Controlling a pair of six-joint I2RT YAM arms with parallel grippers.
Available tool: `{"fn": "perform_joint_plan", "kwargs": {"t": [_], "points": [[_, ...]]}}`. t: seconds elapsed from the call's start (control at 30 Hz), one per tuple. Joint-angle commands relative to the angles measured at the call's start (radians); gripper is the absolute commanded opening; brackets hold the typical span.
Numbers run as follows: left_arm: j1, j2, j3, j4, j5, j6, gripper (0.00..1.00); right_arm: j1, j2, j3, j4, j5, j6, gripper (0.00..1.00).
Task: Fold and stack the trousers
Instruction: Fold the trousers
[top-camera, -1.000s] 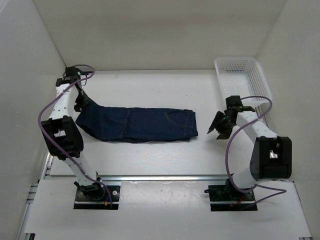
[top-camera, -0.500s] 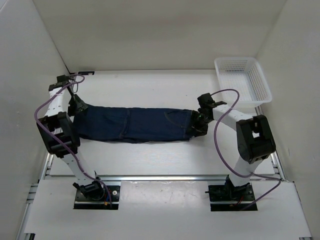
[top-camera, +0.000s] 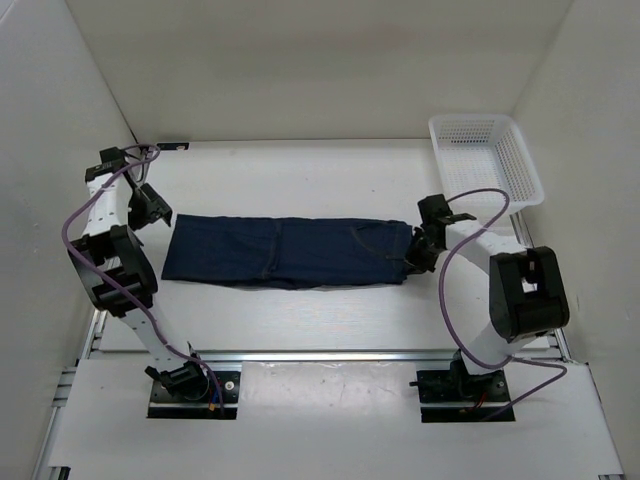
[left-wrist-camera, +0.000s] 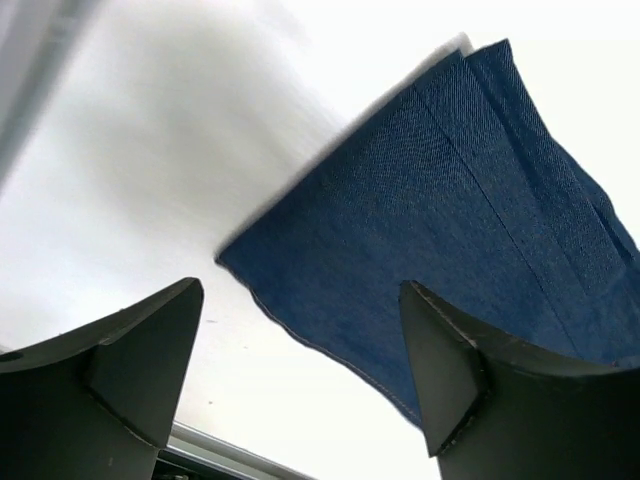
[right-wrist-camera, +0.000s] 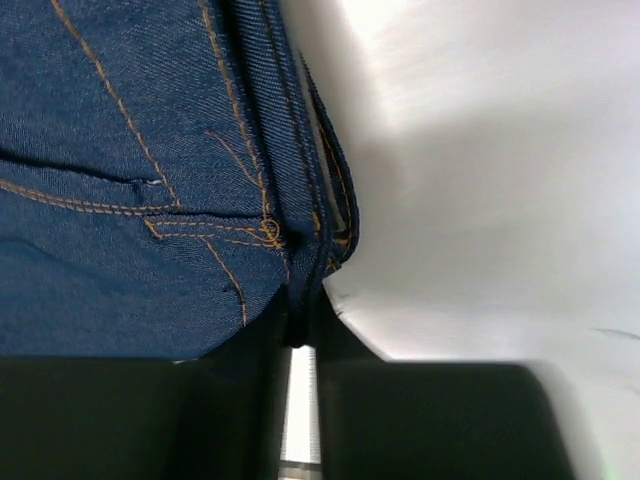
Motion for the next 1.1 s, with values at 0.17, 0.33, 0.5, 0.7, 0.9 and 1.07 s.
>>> {"fn": "perform_joint_plan", "kwargs": {"t": [0.17,0.33,0.5,0.7,0.9,1.07], "points": [[-0.062,0.073,-0.045,0.038,0.202,0.071,1.0,-0.079,-0.112,-0.007,-0.082,0.153,-0.057,0.84],[-0.09,0.107,-0.044,0.029,0.125,0.045,0.92,-0.088,-0.221,0.026,-0.13,0.166,-0.057,0.88],[-0.079,0.107,-0.094,0.067,0.005,-0.025,0.77,-0.097,-0.269,0.067,-0.159,0.147,-0.08,0.88],[-0.067,0.014,-0.143,0.106,-0.11,-0.061,0.7,-0.097,-0.299,0.076,-0.188,0.147,-0.099,0.89],[-0.058,0.136,-0.092,0.081,-0.05,-0.006,0.72,-0.097,-0.299,0.056,-0.188,0.126,-0.09,0.89],[-0.016,0.201,-0.16,0.118,0.074,-0.006,0.66,-0.097,-0.309,0.056,-0.188,0.126,-0.09,0.89]]}}
